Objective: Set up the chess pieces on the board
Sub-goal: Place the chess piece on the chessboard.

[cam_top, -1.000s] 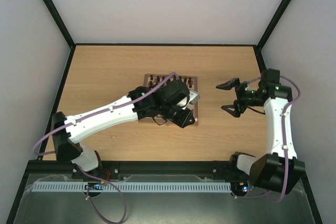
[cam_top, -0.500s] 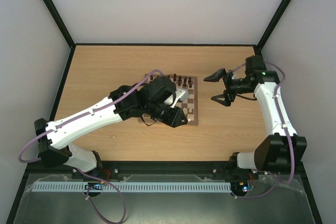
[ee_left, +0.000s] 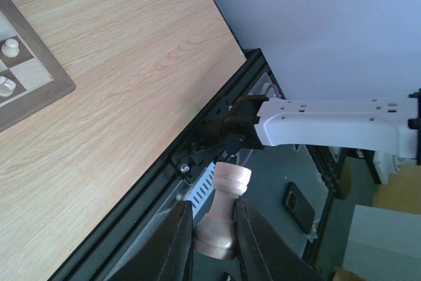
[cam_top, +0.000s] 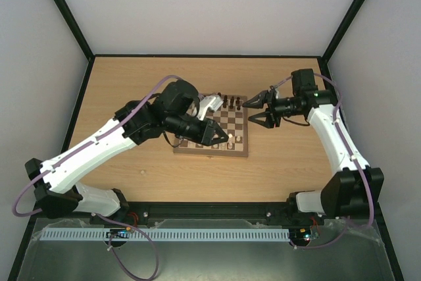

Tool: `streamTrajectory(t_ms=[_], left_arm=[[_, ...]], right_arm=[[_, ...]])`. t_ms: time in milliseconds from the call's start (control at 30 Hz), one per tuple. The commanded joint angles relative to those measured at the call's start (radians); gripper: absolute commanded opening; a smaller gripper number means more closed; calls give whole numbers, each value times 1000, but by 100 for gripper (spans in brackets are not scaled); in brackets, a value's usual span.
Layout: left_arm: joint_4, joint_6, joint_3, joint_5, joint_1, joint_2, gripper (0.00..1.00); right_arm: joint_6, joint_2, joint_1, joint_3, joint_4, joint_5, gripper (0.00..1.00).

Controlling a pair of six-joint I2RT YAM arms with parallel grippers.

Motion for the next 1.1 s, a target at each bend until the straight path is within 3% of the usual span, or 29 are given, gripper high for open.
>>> streamTrajectory(t_ms=[0,133,300,400,467,767,1067], left_arm=[[24,-6,-21,87,15,-35,15],[-45,40,-10,10,15,-47,15],[-54,65,-33,-4,18,-55,15],[-42,66,-42,-3,17,-62,15],[-39,71,-42,-13,18,-68,15],[-33,90,-54,-97,18,-99,15],[-6,104,-62,-97,17,-99,15]], right_arm=[[84,-124,50,-77,-30,-131,60],[243,-190,99,-116,70,-208,59],[297,-154,174,14,77,-264,58],[290,-127,195,60,44,-277,39],[288,-129,200,55,29,-282,36],[277,-165,232,-8,-47,-323,36],[327,-145,279,7,-7,-327,36]])
